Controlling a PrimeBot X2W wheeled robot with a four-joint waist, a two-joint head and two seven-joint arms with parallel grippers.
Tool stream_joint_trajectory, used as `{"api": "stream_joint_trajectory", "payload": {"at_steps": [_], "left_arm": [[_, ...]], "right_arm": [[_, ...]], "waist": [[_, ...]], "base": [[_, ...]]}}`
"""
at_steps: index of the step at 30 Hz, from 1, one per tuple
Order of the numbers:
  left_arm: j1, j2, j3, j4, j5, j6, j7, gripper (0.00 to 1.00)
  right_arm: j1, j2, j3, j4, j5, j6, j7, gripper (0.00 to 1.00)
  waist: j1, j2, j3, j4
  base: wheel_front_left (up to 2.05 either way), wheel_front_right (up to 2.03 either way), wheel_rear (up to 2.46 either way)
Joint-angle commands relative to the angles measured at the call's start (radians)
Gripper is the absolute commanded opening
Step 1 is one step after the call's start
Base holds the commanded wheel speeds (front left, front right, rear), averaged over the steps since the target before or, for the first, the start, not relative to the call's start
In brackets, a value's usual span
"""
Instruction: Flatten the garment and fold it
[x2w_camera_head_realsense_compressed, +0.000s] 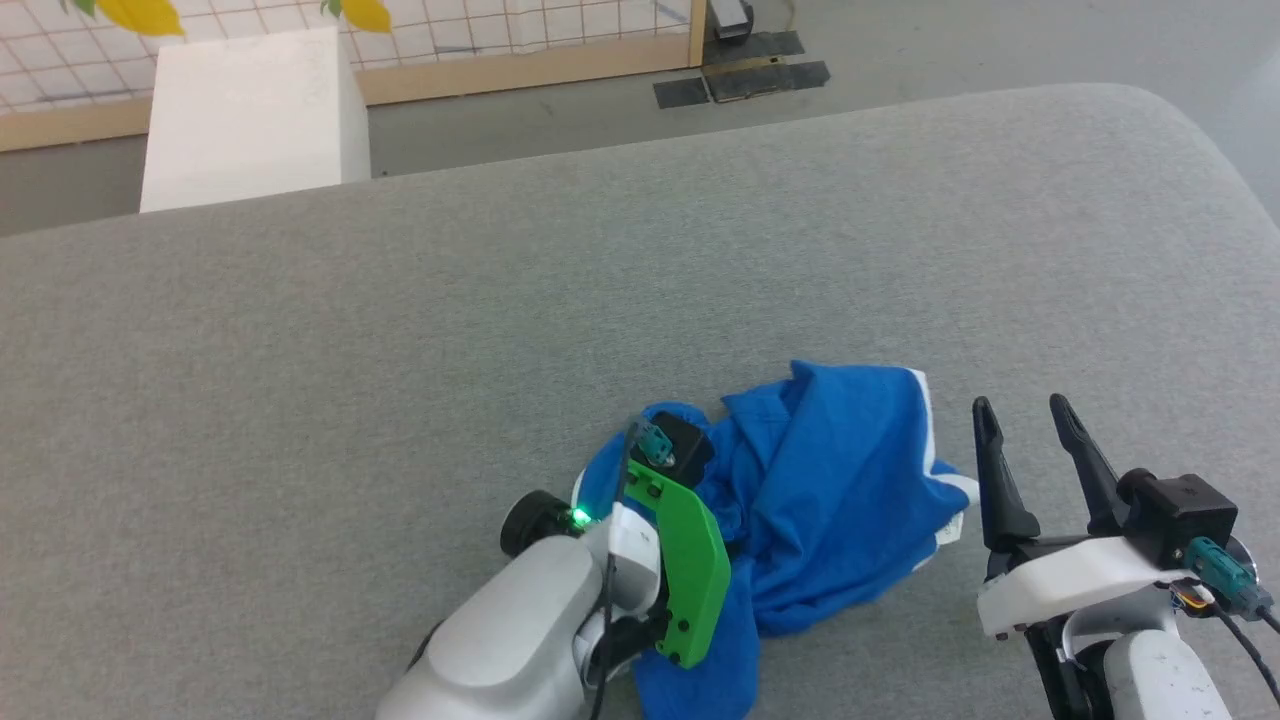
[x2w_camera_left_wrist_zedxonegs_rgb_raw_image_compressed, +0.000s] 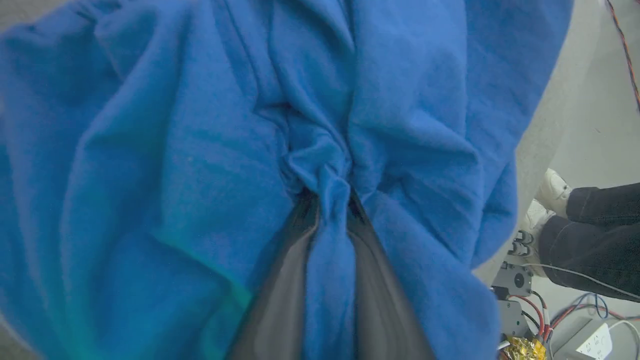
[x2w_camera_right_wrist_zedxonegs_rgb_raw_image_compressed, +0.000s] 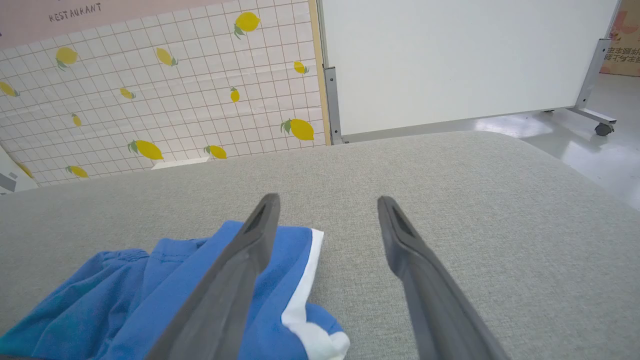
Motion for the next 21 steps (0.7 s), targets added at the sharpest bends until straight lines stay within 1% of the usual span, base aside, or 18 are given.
{"api": "stream_joint_trajectory", "payload": {"at_steps": [1, 4, 6, 8, 11, 16, 18, 21], "left_arm": [[0.010, 0.013, 0.009, -0.009, -0.016, -0.001, -0.001, 1.00], [0.013, 0.022, 0.044, -0.049, -0.029, 0.016, -0.043, 1.00], [0.020, 0.034, 0.075, -0.088, -0.034, 0.029, -0.095, 1.00], [0.030, 0.046, 0.122, -0.139, -0.035, 0.049, -0.185, 1.00], [0.053, 0.075, 0.202, -0.212, -0.017, 0.095, -0.350, 1.00], [0.123, 0.140, 0.320, -0.305, 0.025, 0.169, -0.590, 1.00], [0.163, 0.163, 0.366, -0.335, 0.034, 0.198, -0.659, 1.00], [0.231, 0.196, 0.429, -0.385, 0.061, 0.235, -0.700, 1.00]], "right_arm": [[0.005, 0.000, -0.001, -0.002, 0.002, -0.002, 0.002, 1.00], [0.006, 0.000, 0.003, -0.003, -0.004, -0.002, 0.009, 1.00], [0.006, 0.000, 0.003, -0.006, -0.009, -0.002, 0.013, 1.00], [0.008, 0.000, 0.001, -0.008, -0.012, -0.002, 0.016, 1.00], [0.012, 0.000, 0.001, -0.012, -0.018, -0.002, 0.022, 1.00], [0.023, 0.000, 0.018, -0.025, -0.028, -0.002, 0.038, 1.00], [0.024, 0.000, 0.032, -0.035, -0.034, -0.002, 0.049, 1.00], [0.026, 0.000, 0.050, -0.045, -0.041, -0.002, 0.079, 1.00]], "waist": [[0.0000, -0.0001, 0.000, 0.022], [0.0000, -0.0001, -0.011, 0.052], [0.0000, -0.0001, -0.019, 0.072], [0.0000, -0.0001, -0.030, 0.094], [0.0000, -0.0001, -0.045, 0.124], [0.0000, -0.0001, -0.067, 0.162], [0.0000, -0.0001, -0.070, 0.173], [0.0000, -0.0001, -0.070, 0.188]], "base": [[0.00, 0.00, 0.00], [0.00, 0.00, 0.00], [0.00, 0.00, 0.00], [0.00, 0.00, 0.00], [0.00, 0.00, 0.00], [0.00, 0.00, 0.00], [0.00, 0.00, 0.00], [0.00, 0.00, 0.00]]}}
